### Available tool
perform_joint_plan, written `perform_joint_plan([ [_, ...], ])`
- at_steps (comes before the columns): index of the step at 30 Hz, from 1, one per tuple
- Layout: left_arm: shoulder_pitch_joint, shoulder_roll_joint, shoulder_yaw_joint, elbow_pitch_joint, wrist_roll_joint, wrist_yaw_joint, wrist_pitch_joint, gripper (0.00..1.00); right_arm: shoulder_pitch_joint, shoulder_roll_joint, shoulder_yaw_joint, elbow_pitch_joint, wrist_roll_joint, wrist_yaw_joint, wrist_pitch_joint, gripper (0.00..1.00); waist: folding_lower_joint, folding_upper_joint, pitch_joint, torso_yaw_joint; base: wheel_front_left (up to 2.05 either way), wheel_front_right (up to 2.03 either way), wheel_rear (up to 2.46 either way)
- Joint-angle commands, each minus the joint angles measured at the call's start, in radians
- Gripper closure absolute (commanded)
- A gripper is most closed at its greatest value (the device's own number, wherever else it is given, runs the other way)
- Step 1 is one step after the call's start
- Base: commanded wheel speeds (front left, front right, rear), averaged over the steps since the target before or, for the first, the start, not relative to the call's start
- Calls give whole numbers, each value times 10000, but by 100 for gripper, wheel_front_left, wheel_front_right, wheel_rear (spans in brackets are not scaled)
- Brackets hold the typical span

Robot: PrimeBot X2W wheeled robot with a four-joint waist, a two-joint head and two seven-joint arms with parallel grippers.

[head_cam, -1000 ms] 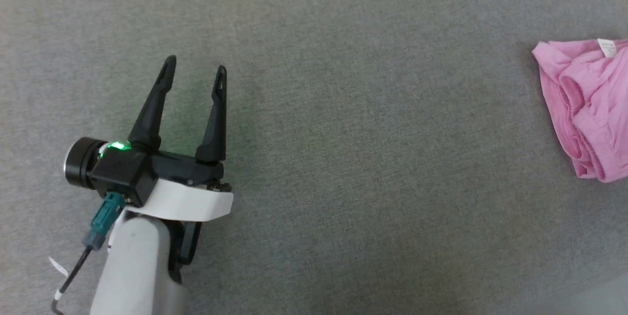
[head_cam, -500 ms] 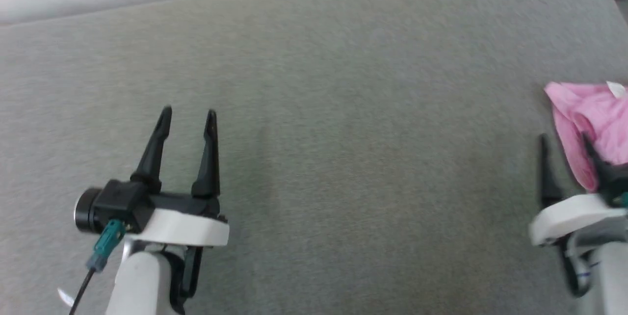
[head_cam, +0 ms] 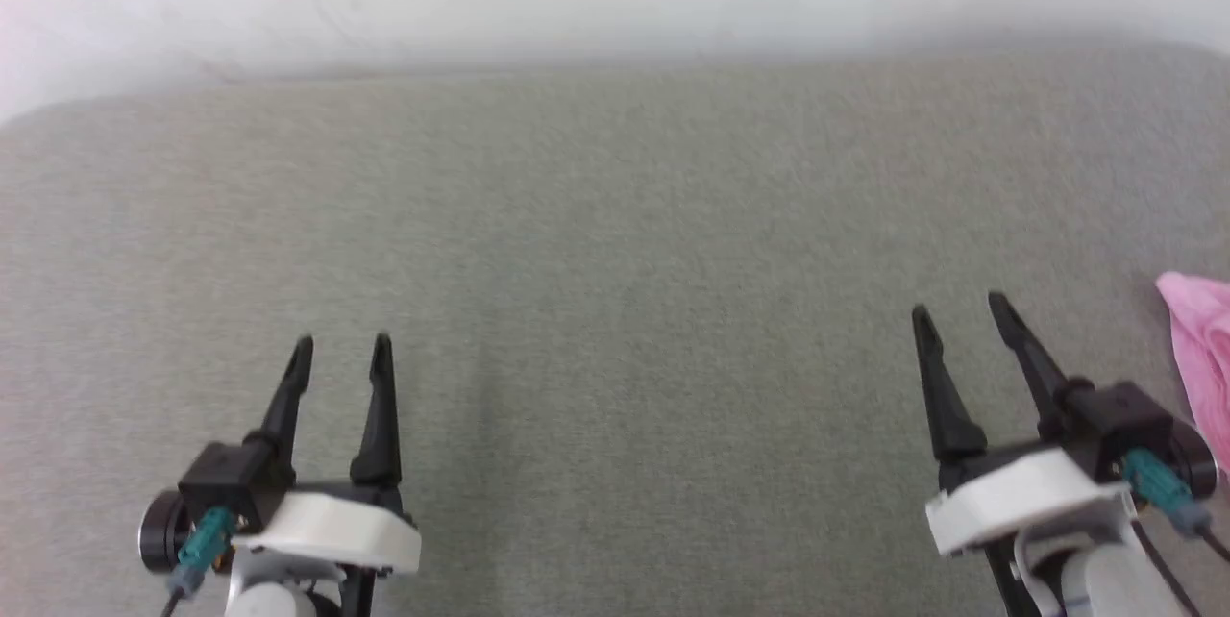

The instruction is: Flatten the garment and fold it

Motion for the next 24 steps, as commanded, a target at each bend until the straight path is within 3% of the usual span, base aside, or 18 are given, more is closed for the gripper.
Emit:
perform_joint_plan([
  [1,173,35,44,95,105,15,-47,0,290,20,-6,-226,26,-19,68,0,2,0,-743,627,0,0,0],
  [11,738,121,-168,802,221,-78,-47,0,1741,57,-195,-1219,312,-19,569,0,2,0,-1487,592,0,0,0],
  [24,711,157,-339,1201,251,-111,-47,0,2067,59,-227,-1338,345,-19,748,0,2,0,-1617,501,0,0,0],
])
